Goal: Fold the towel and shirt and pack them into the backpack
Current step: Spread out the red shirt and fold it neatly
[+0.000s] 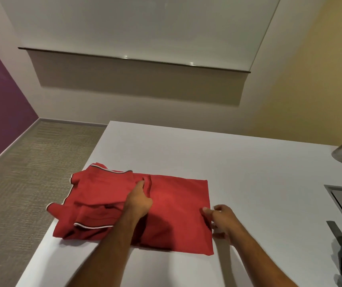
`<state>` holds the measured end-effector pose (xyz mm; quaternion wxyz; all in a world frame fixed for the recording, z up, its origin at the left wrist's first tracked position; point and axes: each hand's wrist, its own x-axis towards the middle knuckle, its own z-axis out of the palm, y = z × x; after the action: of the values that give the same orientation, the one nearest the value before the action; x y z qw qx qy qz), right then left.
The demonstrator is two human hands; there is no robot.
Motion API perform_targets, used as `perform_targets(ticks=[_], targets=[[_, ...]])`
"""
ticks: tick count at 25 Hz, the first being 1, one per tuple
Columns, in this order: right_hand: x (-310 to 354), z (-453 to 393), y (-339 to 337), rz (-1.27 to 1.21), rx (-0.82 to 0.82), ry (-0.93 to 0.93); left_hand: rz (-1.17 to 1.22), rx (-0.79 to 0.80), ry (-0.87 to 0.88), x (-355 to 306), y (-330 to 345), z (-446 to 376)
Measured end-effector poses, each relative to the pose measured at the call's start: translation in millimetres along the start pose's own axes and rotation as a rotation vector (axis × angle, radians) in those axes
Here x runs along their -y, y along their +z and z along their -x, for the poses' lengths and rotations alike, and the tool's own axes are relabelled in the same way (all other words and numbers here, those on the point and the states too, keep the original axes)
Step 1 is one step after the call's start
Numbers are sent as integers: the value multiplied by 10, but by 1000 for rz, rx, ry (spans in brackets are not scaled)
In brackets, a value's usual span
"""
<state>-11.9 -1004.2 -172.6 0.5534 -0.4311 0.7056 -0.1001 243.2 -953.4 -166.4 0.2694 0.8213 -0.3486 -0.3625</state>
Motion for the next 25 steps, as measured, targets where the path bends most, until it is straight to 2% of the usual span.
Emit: perform_targets(ticks=[2, 4, 6, 8, 10, 13, 16, 19, 20, 23, 25], targets=[[43, 2, 133, 47, -48, -57, -241, -160, 56, 120, -33, 55], [71, -22, 211, 62, -84, -88, -268, -267, 219, 206, 61, 88], [87, -20, 249, -22, -58, -71, -64, -189, 312, 177, 183, 130], [102, -11, 233, -143, -29, -89, 80, -10, 269, 16, 311, 211], [176, 93, 217, -222, -18, -135, 154, 93, 212, -166, 447, 288], [347, 338, 225, -305, 108, -219, 330, 233, 123, -438, 628, 430], [439, 495, 249, -250, 249, -313, 455, 258, 93, -516, 638, 435], [458, 575, 223, -347, 390, -277, 477, 211, 77, -485, 577, 416], [451, 590, 183, -382, 372, -272, 448, 216, 79, -504, 559, 438], [316, 523, 10, -501, 129, -268, 357, 221, 121, -676, 614, 565], [166, 473, -121, -555, 18, -309, 394, 305, 149, -858, 724, 732]])
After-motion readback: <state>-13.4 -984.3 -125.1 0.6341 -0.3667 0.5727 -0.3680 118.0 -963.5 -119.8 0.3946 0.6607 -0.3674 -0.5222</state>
